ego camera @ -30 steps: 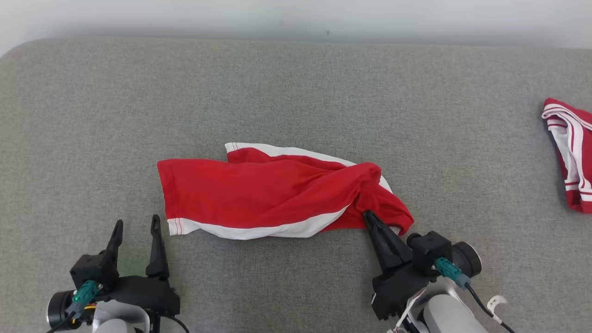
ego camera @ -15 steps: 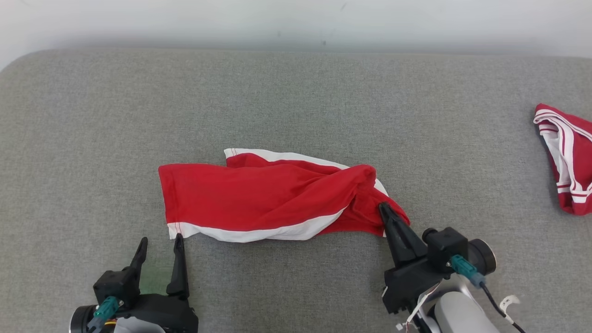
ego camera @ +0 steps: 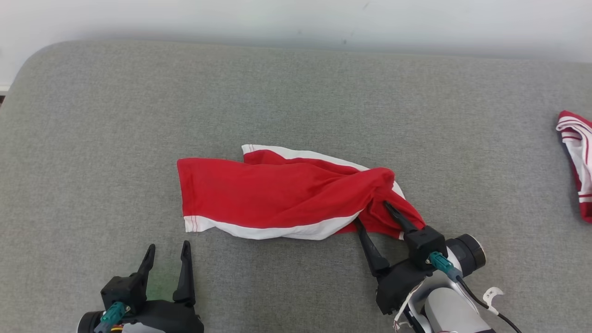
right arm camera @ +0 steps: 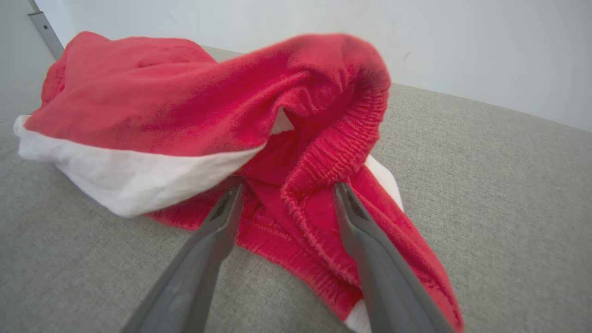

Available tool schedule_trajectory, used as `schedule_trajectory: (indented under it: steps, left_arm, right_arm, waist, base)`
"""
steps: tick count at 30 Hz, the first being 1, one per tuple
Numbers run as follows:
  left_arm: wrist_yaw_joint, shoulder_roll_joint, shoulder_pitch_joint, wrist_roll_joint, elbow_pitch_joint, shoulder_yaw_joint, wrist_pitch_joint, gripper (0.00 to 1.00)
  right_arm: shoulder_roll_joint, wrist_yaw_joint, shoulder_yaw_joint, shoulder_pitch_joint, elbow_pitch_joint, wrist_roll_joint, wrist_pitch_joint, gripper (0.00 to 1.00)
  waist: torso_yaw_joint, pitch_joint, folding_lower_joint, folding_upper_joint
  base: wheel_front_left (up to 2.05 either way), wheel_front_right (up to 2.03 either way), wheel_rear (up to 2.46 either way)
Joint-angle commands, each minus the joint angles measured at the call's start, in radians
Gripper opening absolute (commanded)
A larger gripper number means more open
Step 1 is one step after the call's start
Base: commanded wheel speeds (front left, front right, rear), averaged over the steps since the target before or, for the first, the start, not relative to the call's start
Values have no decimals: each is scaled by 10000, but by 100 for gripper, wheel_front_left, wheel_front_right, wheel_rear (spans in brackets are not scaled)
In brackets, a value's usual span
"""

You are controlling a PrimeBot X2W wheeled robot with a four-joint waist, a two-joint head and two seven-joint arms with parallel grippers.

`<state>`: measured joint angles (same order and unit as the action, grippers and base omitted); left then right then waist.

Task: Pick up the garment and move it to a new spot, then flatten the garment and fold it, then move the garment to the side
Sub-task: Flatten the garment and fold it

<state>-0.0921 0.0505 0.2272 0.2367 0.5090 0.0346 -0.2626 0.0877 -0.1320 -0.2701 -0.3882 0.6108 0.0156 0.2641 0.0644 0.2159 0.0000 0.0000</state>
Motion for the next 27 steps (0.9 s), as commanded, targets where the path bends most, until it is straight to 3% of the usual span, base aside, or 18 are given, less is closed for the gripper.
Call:
schedule_trajectory:
  steps: [1, 2, 4, 9, 19, 27]
  left_arm:
    - [37, 1, -112, 48, 18, 1, -27, 100]
    - [36, -1, -124, 48, 14, 2, -27, 100]
    - [46, 1, -146, 57, 4, 2, -27, 100]
    - [23, -1, -197, 19, -43, -62, -27, 100]
    - [-111, 2, -349, 162, -164, 535, -27, 100]
    - [-110, 3, -389, 227, -67, 899, -27, 100]
  right_arm:
    - [-60, 31, 51, -113, 125, -98, -7, 100]
    - [-66, 31, 114, -176, 240, -205, -7, 76]
    - [-114, 31, 274, -257, 275, -299, -7, 0]
    - [-116, 31, 463, -88, -505, -121, -6, 0]
    - [817, 31, 1080, 706, -2794, 1277, -6, 0]
    - [1280, 30, 1036, 771, -2618, 1950, -7, 0]
  waist:
    - [70, 40, 0, 0]
    - [85, 50, 0, 0]
    - [99, 64, 0, 0]
    - [-86, 5, 0, 0]
    - [-752, -333, 0, 0]
    - [-938, -396, 0, 0]
  base:
    - [0, 0, 0]
    - [0, 0, 0]
    - [0, 0, 0]
    - [0, 0, 0]
    - [0, 0, 0]
    - [0, 0, 0]
